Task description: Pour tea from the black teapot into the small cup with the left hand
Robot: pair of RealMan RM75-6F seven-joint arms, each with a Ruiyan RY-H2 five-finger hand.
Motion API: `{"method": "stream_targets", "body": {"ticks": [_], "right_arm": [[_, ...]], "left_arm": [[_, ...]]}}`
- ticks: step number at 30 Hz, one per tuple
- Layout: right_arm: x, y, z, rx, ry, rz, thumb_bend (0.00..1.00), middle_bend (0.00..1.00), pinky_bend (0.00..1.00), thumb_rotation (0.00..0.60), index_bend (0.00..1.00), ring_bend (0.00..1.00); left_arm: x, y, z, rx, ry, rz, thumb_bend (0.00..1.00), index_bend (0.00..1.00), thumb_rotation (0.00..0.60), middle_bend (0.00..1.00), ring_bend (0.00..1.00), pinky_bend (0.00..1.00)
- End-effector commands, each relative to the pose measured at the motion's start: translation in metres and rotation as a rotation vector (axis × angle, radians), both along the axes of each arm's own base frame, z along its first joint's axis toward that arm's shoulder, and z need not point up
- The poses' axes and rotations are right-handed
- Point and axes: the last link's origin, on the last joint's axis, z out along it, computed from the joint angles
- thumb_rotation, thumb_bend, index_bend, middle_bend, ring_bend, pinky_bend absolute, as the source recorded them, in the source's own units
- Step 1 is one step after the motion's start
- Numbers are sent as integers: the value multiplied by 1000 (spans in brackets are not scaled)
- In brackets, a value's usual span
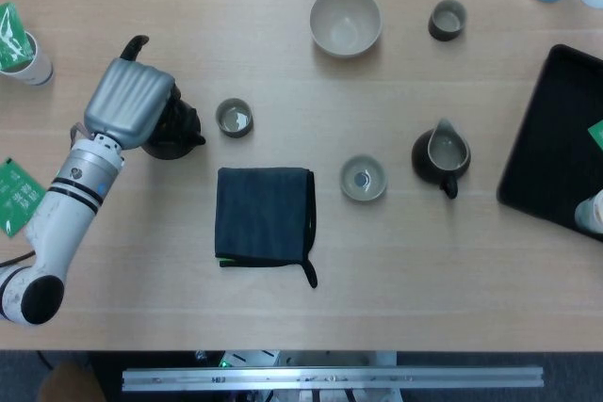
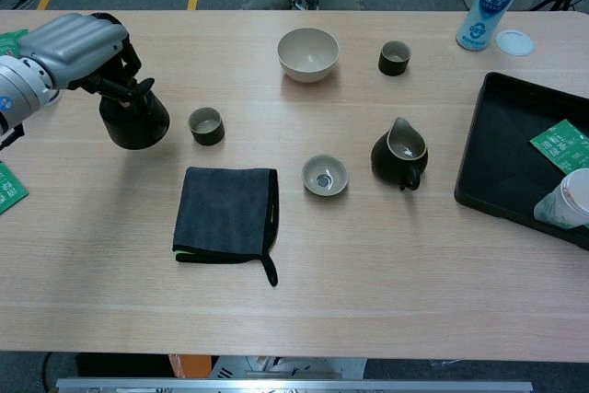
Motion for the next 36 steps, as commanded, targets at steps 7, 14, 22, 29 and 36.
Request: {"method": "stream_targets", "body": {"ticks": [7,14,22,29,36], "right_arm": [[-4,2,1,-2,-6,-4,108,344,284,600,316,225],[-6,2,0,5,-13,-1,108,344,284,600,316,225],[-10,6,2,0,-16,-9,108,344,284,600,316,225],[-13,8,4,-2,-19,-15,108,344,284,600,316,225],[-16,8,4,-2,-22,-17,108,344,284,600,317,225]], "left_arm": [[13,1,-7,5,-1,-14,448,861,323,990,825,110],[24,8,-16,24,29,-30,448,858,298,988,825,109],[33,19,-30,55,101,-47,448,855,282,987,825,109],[35,25,-40,90,166,-72,448,854,253,987,824,110],[34,29,-45,121,172,-77,448,853,258,987,825,110]]}}
